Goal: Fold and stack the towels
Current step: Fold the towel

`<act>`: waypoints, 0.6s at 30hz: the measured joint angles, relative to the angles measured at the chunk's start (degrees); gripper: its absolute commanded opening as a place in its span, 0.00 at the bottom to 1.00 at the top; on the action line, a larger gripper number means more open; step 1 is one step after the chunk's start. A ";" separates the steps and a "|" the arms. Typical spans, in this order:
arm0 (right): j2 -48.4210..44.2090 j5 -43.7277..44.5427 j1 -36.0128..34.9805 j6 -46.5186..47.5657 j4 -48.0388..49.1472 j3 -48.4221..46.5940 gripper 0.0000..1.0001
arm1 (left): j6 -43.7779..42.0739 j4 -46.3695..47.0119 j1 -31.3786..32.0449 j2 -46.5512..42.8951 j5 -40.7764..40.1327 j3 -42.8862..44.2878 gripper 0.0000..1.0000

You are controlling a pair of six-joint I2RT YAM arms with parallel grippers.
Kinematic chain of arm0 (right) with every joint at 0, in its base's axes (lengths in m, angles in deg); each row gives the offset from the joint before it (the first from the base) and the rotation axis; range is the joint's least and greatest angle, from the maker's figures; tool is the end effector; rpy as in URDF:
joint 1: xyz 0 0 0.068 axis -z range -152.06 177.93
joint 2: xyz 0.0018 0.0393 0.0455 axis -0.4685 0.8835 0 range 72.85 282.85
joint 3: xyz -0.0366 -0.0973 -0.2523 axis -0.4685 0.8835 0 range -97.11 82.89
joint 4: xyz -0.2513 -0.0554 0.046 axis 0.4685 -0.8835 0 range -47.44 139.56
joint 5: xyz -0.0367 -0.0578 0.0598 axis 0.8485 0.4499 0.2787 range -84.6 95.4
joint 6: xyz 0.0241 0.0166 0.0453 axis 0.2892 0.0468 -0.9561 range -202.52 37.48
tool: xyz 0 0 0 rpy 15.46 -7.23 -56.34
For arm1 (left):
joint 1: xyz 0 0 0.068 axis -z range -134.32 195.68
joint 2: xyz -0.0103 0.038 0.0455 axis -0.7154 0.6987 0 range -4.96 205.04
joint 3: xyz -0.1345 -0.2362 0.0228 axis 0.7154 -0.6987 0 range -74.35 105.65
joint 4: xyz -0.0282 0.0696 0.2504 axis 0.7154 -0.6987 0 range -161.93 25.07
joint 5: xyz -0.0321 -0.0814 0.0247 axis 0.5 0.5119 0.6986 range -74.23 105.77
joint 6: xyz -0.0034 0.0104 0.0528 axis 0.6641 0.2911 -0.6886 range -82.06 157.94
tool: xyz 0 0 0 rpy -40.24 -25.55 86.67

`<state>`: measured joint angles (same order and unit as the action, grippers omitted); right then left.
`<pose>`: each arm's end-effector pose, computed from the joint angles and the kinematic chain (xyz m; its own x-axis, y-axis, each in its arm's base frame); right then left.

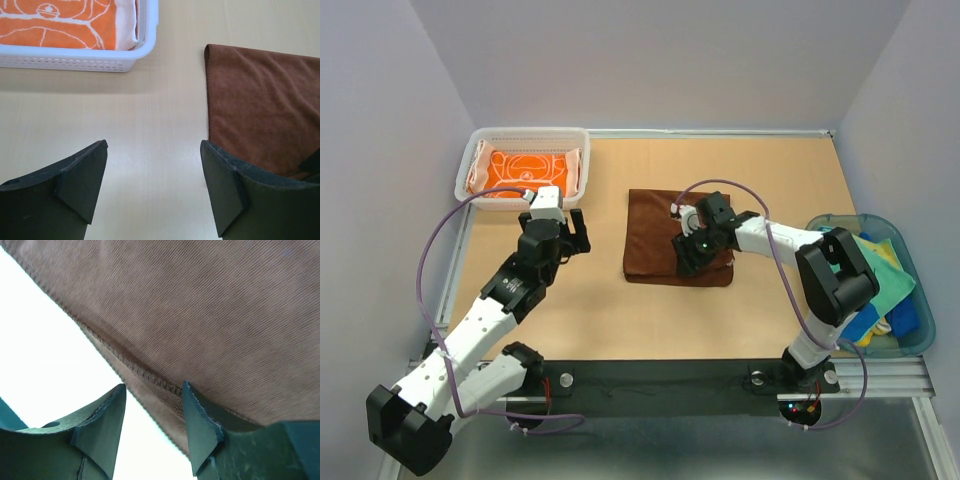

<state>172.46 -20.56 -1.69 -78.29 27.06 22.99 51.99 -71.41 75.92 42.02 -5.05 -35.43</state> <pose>0.2881 0.1817 0.1697 -0.7210 -0.4864 -0.4935 -0.6770 0.6464 0.3519 0.1746 -0.0871 0.3045 -0.2526 -0.1152 -0.9607 0.1159 0.9821 -0.1483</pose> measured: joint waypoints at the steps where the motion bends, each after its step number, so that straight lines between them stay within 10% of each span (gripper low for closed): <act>1: -0.35 -0.07 -0.17 -0.04 -0.22 0.46 0.53 | 0.00 0.09 0.00 0.04 0.02 0.00 0.86; 18: -13.14 7.45 -4.20 -10.91 -6.12 7.89 0.53 | 1.92 0.35 -0.26 4.94 4.90 0.00 0.86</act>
<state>159.32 -13.10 -5.89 -89.20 20.94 30.88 53.91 -71.06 75.65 46.96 -0.16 -35.43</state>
